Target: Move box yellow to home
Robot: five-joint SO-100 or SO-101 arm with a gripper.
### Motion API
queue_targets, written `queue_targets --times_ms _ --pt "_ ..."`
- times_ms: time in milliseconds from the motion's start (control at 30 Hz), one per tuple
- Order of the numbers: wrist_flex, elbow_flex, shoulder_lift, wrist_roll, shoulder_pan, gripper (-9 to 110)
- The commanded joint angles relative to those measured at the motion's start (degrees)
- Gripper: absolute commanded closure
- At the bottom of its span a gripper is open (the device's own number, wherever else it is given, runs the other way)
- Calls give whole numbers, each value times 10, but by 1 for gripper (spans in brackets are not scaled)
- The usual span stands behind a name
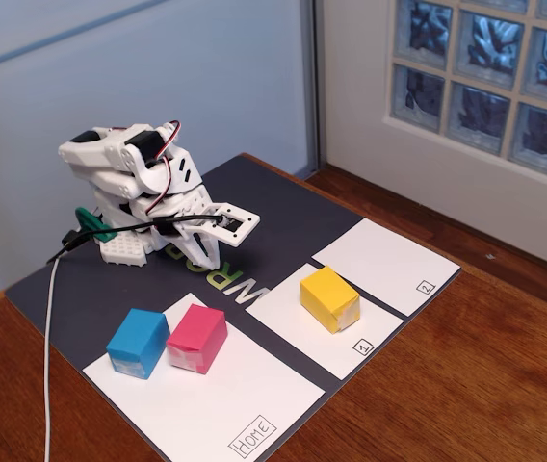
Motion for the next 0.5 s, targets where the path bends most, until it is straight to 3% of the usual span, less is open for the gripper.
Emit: queue_targets --times_ms 0,467 --pt "35 0 29 1 -3 102" --pt "33 0 30 7 36 102"
